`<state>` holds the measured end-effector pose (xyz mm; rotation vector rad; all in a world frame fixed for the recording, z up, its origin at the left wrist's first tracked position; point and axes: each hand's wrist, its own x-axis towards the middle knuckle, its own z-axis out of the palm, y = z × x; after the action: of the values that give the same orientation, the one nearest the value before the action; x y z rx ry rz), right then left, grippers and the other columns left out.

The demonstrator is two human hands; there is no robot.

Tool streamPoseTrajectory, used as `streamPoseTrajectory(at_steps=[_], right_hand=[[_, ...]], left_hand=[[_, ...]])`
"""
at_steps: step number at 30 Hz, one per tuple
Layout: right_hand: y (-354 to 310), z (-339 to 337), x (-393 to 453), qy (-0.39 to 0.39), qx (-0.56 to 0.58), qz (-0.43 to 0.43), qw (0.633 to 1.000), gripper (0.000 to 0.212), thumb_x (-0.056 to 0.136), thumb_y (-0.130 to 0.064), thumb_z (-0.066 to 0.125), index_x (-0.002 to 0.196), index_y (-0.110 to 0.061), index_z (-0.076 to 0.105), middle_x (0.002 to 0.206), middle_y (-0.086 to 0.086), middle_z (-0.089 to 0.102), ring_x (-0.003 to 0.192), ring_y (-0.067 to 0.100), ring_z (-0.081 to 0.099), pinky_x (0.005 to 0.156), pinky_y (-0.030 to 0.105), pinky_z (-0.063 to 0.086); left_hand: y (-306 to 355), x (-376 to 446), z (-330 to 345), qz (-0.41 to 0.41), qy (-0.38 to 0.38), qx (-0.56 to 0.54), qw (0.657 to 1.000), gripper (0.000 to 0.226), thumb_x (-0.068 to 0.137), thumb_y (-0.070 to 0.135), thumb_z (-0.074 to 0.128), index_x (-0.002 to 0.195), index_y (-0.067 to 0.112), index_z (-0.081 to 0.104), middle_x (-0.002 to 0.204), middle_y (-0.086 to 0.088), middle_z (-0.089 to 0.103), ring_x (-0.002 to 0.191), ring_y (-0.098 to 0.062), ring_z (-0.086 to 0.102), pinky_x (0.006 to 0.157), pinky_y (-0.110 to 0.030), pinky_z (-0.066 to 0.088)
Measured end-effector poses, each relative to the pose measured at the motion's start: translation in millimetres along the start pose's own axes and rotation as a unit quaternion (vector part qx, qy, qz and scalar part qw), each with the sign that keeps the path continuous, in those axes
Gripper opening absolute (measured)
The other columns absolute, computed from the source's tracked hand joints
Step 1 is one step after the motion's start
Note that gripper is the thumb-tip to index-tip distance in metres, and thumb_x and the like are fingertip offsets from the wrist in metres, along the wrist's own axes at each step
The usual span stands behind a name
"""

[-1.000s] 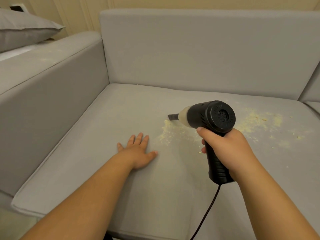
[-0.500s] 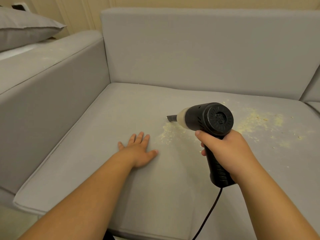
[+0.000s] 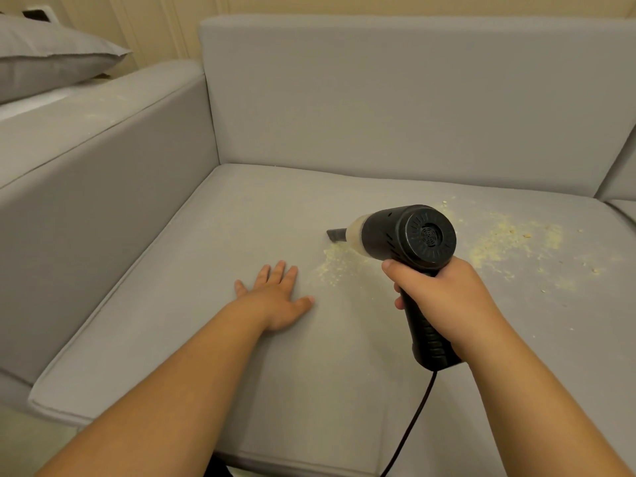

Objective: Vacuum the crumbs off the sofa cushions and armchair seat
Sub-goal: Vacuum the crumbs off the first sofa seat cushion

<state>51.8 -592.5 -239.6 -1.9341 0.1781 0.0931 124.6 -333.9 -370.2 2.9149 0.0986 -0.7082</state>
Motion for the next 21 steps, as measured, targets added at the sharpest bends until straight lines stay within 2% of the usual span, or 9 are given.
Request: streamPoseTrajectory(at_steps=[7, 12, 18, 21], right_hand=[[-0.7, -6.1, -4.2, 0.027, 0.011, 0.003, 1.0, 0.013, 0.088, -0.036, 0.078, 0.09, -0.025, 0.072, 0.074, 0.0, 0.076, 0.078, 0.023, 0.077, 0.077, 0.042, 0.062], [5.2, -10.1, -18.1, 0.022, 0.0, 0.009, 1.0, 0.012, 0.088, -0.035, 0.078, 0.088, -0.024, 0.073, 0.078, 0.004, 0.076, 0.071, 0.015, 0.076, 0.072, 0.038, 0.06], [2.5, -0.7, -30.2, -0.013, -0.008, 0.012, 1.0, 0.014, 0.088, -0.035, 0.077, 0.089, -0.022, 0.073, 0.076, 0.005, 0.076, 0.076, 0.021, 0.077, 0.076, 0.04, 0.06], [2.4, -2.6, -33.7, 0.019, -0.01, 0.0, 1.0, 0.014, 0.088, -0.036, 0.078, 0.089, -0.022, 0.074, 0.075, 0.003, 0.076, 0.075, 0.019, 0.077, 0.076, 0.038, 0.059]], left_hand=[[-1.6, -1.3, 0.5, 0.002, 0.003, 0.002, 1.0, 0.086, 0.097, 0.078, 0.025, 0.164, 0.038, -0.01, 0.171, 0.013, -0.021, 0.158, -0.017, -0.016, 0.121, -0.07, -0.001], [-0.4, -8.8, 2.6, 0.008, 0.004, 0.01, 1.0, 0.086, 0.097, 0.078, 0.025, 0.164, 0.037, -0.01, 0.171, 0.012, -0.02, 0.158, -0.017, -0.016, 0.122, -0.068, -0.002], [-0.8, -30.0, 6.0, 0.012, -0.007, 0.016, 1.0, 0.085, 0.098, 0.077, 0.025, 0.164, 0.036, -0.009, 0.171, 0.012, -0.021, 0.158, -0.017, -0.018, 0.122, -0.067, -0.004], [-0.4, -40.6, 8.1, 0.016, -0.011, 0.015, 1.0, 0.084, 0.099, 0.075, 0.026, 0.164, 0.037, -0.009, 0.171, 0.011, -0.021, 0.158, -0.017, -0.017, 0.122, -0.067, -0.003]])
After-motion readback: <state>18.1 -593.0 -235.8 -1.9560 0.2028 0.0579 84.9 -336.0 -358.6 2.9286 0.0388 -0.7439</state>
